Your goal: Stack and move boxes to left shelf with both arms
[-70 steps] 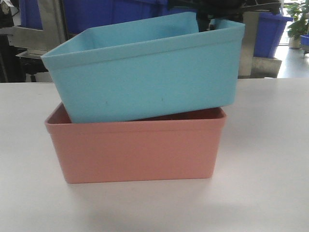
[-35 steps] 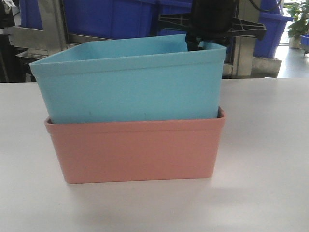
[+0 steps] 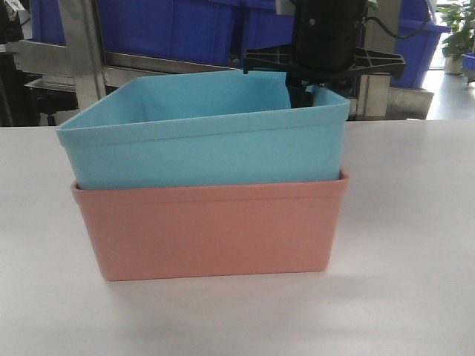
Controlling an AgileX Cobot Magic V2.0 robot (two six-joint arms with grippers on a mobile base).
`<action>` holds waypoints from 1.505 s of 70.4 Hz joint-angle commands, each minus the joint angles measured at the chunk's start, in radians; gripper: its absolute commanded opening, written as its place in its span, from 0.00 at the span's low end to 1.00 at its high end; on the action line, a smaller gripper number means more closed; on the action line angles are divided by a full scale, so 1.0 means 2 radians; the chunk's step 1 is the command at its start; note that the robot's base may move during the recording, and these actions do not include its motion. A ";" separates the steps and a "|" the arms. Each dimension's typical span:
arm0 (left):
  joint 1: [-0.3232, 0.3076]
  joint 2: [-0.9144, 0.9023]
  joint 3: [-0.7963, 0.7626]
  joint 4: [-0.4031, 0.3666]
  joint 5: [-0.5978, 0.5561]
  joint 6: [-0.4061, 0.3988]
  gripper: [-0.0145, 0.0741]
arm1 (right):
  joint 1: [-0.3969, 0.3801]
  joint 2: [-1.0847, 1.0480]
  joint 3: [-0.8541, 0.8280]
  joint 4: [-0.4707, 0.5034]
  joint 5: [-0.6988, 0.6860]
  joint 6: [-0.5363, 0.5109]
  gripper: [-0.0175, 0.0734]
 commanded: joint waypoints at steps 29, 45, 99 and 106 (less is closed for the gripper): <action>0.002 0.000 -0.015 -0.003 -0.038 -0.001 0.21 | 0.000 -0.042 -0.045 -0.037 0.049 -0.084 0.82; 0.002 0.035 -0.057 -0.042 -0.031 -0.001 0.50 | 0.000 -0.046 -0.064 -0.037 0.080 -0.130 0.82; 0.002 0.470 -0.446 -0.088 0.177 -0.031 0.79 | -0.033 -0.046 -0.064 0.076 0.081 -0.195 0.82; 0.002 0.523 -0.482 -0.074 0.201 -0.048 0.78 | -0.043 -0.046 -0.064 0.101 0.069 -0.215 0.82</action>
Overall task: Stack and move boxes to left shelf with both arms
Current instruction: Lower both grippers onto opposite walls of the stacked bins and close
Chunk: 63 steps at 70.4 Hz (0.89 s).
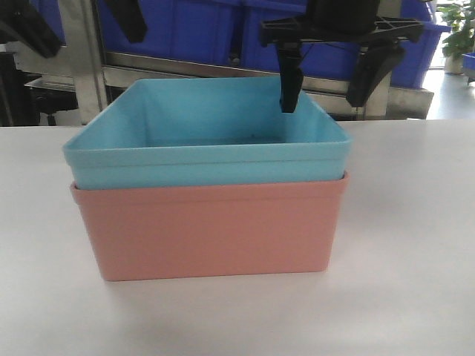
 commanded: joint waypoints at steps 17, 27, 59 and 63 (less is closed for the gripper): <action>0.002 0.086 -0.073 0.042 0.017 -0.064 0.75 | -0.012 -0.019 -0.017 0.018 -0.047 -0.031 0.82; 0.002 0.112 -0.074 0.045 0.017 -0.064 0.74 | -0.012 0.003 -0.017 0.018 -0.047 -0.031 0.82; 0.002 0.158 -0.074 0.045 -0.005 -0.064 0.74 | -0.012 0.061 -0.016 0.018 -0.064 -0.031 0.82; 0.002 0.161 -0.074 0.045 -0.010 -0.064 0.74 | -0.012 0.066 -0.016 0.018 -0.066 -0.031 0.82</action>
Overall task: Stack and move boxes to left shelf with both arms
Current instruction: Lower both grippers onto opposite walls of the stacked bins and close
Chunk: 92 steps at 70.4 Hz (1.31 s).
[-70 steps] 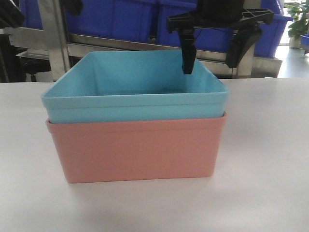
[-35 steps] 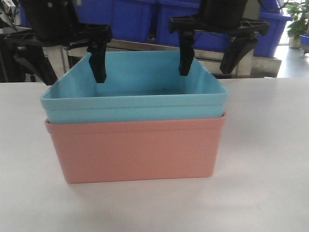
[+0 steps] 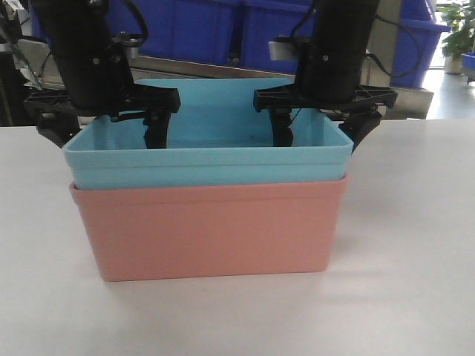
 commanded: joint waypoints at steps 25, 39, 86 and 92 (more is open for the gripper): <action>0.002 -0.002 -0.017 0.003 -0.020 -0.005 0.74 | -0.003 -0.003 -0.015 -0.002 -0.020 -0.007 0.82; 0.002 0.003 -0.017 0.000 -0.011 -0.005 0.74 | -0.003 -0.003 -0.015 -0.002 -0.018 -0.007 0.63; 0.002 0.002 -0.020 -0.008 -0.001 -0.005 0.16 | -0.003 -0.010 -0.015 -0.003 -0.009 -0.007 0.23; 0.002 -0.004 -0.025 -0.008 0.008 -0.005 0.16 | -0.003 -0.017 -0.015 -0.004 -0.008 -0.007 0.23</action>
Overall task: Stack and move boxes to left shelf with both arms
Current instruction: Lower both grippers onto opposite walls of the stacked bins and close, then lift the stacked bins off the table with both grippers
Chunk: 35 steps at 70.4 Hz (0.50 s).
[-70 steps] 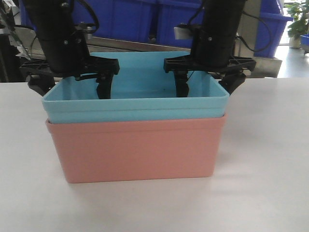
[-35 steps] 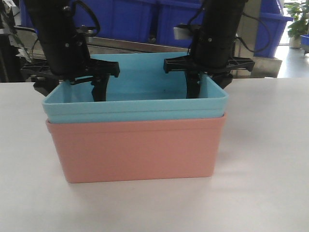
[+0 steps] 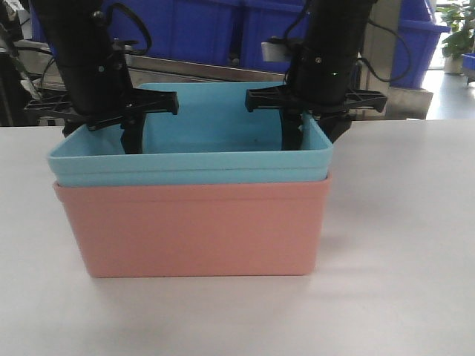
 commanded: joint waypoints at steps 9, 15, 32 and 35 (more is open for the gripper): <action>-0.004 -0.043 -0.022 -0.007 0.019 0.039 0.16 | -0.003 -0.043 -0.008 -0.020 -0.008 0.006 0.23; -0.004 -0.068 -0.022 -0.004 0.026 0.039 0.16 | -0.003 -0.059 -0.008 -0.023 -0.007 0.006 0.23; -0.020 -0.137 -0.022 0.057 0.053 -0.012 0.16 | -0.002 -0.104 -0.008 -0.024 -0.004 0.006 0.23; -0.030 -0.148 -0.022 0.073 0.061 -0.021 0.16 | -0.001 -0.113 -0.008 -0.024 -0.001 0.006 0.23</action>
